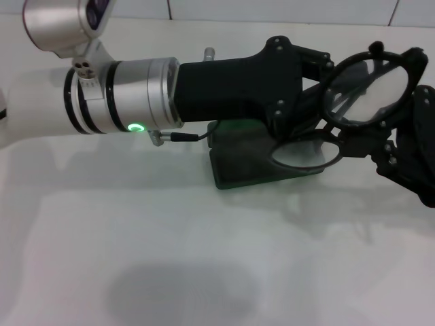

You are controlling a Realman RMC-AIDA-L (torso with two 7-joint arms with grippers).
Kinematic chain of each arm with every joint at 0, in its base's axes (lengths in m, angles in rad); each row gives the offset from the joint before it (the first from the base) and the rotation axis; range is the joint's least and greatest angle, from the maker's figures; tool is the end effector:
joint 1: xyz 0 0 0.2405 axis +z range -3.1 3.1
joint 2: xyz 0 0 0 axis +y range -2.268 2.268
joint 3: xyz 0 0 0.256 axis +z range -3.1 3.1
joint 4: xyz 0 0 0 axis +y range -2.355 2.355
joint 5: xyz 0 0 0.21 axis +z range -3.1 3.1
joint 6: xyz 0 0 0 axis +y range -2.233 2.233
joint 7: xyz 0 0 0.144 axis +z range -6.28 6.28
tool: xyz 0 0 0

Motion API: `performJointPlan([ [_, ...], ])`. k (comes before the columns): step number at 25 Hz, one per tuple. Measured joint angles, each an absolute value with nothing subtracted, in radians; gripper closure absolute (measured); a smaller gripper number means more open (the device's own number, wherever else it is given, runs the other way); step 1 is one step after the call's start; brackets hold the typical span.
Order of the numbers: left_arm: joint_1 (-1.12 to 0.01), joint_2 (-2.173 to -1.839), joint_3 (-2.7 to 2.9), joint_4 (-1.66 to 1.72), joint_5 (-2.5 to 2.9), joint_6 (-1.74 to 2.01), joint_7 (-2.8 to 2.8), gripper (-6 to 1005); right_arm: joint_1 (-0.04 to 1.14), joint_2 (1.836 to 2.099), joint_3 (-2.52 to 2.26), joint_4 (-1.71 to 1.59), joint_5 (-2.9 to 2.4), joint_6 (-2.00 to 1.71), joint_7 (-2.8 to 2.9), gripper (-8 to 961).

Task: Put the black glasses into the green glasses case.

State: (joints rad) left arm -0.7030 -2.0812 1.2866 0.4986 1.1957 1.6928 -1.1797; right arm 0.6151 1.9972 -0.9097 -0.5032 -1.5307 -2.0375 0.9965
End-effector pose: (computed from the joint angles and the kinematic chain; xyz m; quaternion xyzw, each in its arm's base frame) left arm -0.1233 0.3271 -0.0325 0.8862 0.0288 0.4614 0.0299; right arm 0.1848 0.2992 0.0324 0.8840 0.0776 -0.4610 0.0069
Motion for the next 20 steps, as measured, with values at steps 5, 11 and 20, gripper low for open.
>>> performJointPlan([
  [5,-0.698,-2.079,1.285,0.499,1.193,1.715,-1.18,951,0.615,1.997,-0.908,-0.503,-1.53,-2.034,0.996,906],
  [11,-0.7,-2.078,1.287,0.499,1.198,1.728,-1.179,951,0.615,1.997,-0.907,-0.503,-1.523,-2.03,0.994,907],
  [20,-0.699,-2.079,1.286,0.498,1.197,1.729,-1.176,951,0.615,1.995,-0.896,-0.503,-1.517,-2.03,0.994,910],
])
